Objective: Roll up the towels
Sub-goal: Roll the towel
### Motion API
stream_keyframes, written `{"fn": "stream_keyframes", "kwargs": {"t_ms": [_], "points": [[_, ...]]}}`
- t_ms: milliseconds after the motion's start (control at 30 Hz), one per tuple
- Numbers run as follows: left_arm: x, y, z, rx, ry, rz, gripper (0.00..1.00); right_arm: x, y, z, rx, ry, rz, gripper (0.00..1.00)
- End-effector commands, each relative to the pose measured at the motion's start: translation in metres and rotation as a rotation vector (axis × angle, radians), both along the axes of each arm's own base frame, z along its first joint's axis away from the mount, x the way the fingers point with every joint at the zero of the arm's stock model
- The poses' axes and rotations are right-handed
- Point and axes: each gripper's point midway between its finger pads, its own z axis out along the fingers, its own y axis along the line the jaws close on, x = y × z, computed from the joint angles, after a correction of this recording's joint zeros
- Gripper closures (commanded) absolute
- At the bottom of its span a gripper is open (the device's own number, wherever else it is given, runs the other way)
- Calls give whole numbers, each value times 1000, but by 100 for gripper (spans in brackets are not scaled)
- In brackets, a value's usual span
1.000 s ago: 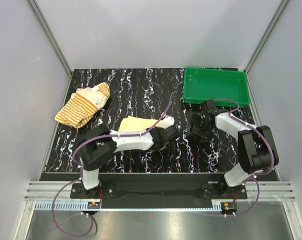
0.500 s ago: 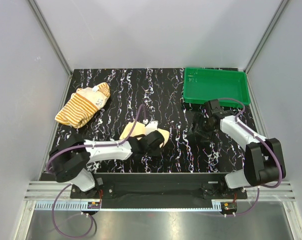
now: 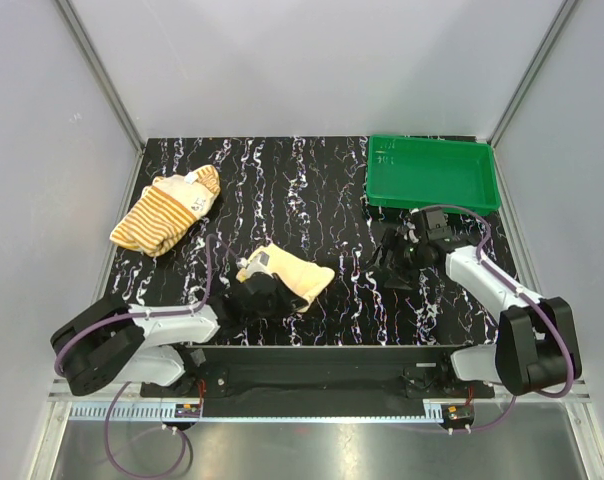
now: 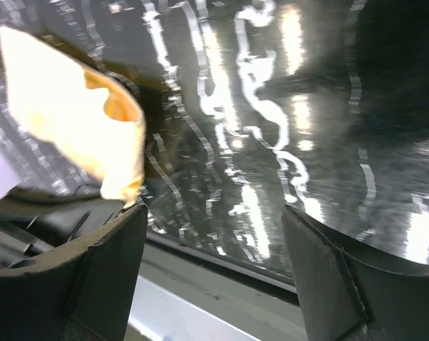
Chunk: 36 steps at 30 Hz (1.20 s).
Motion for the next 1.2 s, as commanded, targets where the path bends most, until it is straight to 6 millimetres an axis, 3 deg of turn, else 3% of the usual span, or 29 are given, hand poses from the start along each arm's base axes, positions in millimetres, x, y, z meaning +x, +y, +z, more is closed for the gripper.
{"fn": "stream_keyframes", "kwargs": {"t_ms": [0, 133, 300, 333, 633, 767, 933, 1167], "points": [[5, -8, 28, -251, 28, 41, 100, 7, 26, 23, 130, -82, 42, 18], [3, 1, 24, -340, 81, 78, 100, 3, 57, 25, 157, -107, 114, 20], [0, 15, 9, -381, 169, 148, 100, -3, 101, 11, 203, -117, 187, 22], [1, 15, 13, -419, 182, 164, 100, -5, 103, 5, 205, -107, 186, 23], [-1, 34, -11, -419, 330, 264, 100, -9, 133, -19, 174, -122, 266, 32], [-2, 34, -24, -390, 400, 256, 100, -13, 144, -30, 147, -122, 297, 32], [-1, 29, -25, -408, 421, 223, 100, -9, 150, -44, 117, -110, 311, 32], [0, 27, -31, -363, 429, 203, 100, -3, 167, -44, 117, -128, 354, 32]]}}
